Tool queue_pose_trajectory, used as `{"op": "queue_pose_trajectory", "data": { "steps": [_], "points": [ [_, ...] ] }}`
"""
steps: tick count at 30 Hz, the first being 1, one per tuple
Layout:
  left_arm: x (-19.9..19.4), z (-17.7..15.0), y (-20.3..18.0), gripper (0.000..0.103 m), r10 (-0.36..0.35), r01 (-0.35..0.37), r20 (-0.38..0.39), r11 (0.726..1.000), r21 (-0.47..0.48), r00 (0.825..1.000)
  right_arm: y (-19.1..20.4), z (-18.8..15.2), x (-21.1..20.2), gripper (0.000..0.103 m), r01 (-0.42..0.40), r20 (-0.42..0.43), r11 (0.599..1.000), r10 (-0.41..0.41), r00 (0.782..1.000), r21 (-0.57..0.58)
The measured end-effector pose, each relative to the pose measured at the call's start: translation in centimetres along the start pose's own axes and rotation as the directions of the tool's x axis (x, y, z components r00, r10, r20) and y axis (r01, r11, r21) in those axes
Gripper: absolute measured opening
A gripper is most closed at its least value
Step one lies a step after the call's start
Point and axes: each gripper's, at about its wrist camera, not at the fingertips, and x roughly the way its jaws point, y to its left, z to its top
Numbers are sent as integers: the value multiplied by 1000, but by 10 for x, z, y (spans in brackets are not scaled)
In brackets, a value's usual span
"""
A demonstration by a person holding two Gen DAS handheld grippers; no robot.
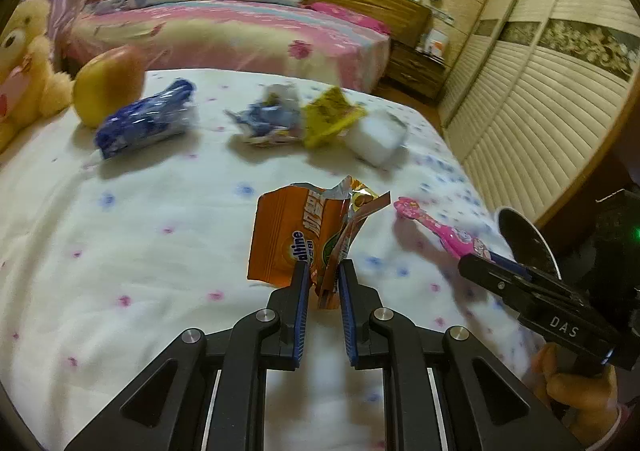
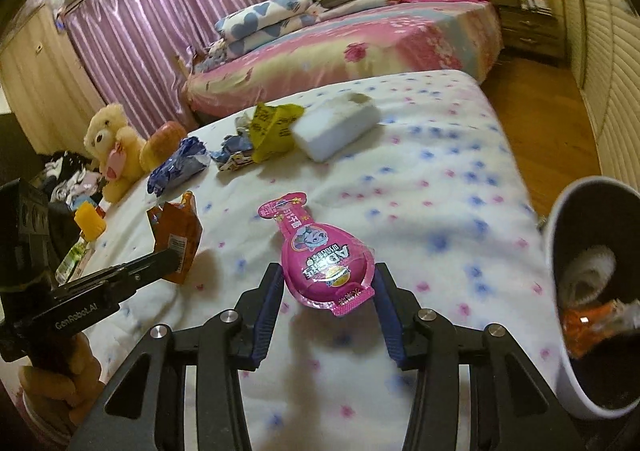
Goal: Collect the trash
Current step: 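Carry the orange snack packet and pink package over the trash bin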
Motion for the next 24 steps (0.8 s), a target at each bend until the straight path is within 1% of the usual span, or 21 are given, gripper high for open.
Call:
{"op": "queue_pose_trajectory", "data": {
  "steps": [14, 24],
  "points": [
    [19, -7, -59, 14, -91, 95, -54, 992, 84, 994, -42, -20, -47, 46, 52, 56, 994, -57, 997, 91],
    [30, -10, -96, 14, -128, 138, -74, 980, 140, 989, -72, -34, -75, 46, 82, 88, 984, -97, 991, 156]
  ]
}}
